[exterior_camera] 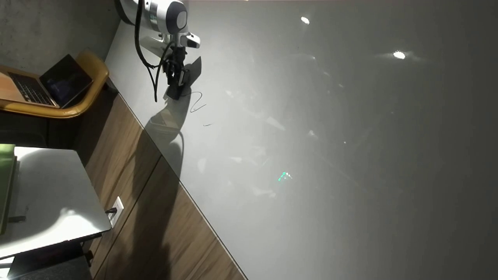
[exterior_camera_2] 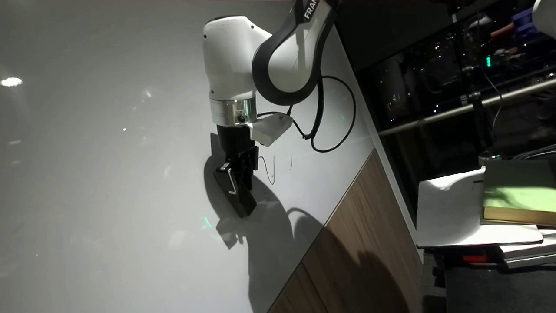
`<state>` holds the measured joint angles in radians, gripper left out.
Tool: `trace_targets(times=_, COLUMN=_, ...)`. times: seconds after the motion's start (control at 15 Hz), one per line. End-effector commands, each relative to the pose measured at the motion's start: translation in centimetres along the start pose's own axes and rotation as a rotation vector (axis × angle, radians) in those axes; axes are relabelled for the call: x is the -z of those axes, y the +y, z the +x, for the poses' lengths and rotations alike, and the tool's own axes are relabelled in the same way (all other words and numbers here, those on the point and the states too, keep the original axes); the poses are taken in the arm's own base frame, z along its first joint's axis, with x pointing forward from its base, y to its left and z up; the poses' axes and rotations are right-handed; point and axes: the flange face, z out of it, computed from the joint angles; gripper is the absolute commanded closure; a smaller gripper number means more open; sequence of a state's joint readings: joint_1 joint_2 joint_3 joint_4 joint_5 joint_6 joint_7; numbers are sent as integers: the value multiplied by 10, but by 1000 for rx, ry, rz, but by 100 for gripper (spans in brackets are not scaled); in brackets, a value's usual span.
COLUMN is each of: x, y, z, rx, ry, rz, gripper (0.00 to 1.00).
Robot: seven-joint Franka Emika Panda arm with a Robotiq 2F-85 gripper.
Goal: Use the black eraser to wipe the whiteboard.
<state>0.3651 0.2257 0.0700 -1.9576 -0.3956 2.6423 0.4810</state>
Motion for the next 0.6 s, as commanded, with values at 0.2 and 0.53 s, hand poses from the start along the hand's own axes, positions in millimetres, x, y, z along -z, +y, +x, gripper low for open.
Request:
trace_targets(times=0.2, x=-21, y=85, z=8, rx=-14, ry=-33, rz=-120, gripper=72)
trace_targets(times=0.53, x=-18, y=158, z=-2, rx=-64, ry=-65, rz=-184, gripper=72)
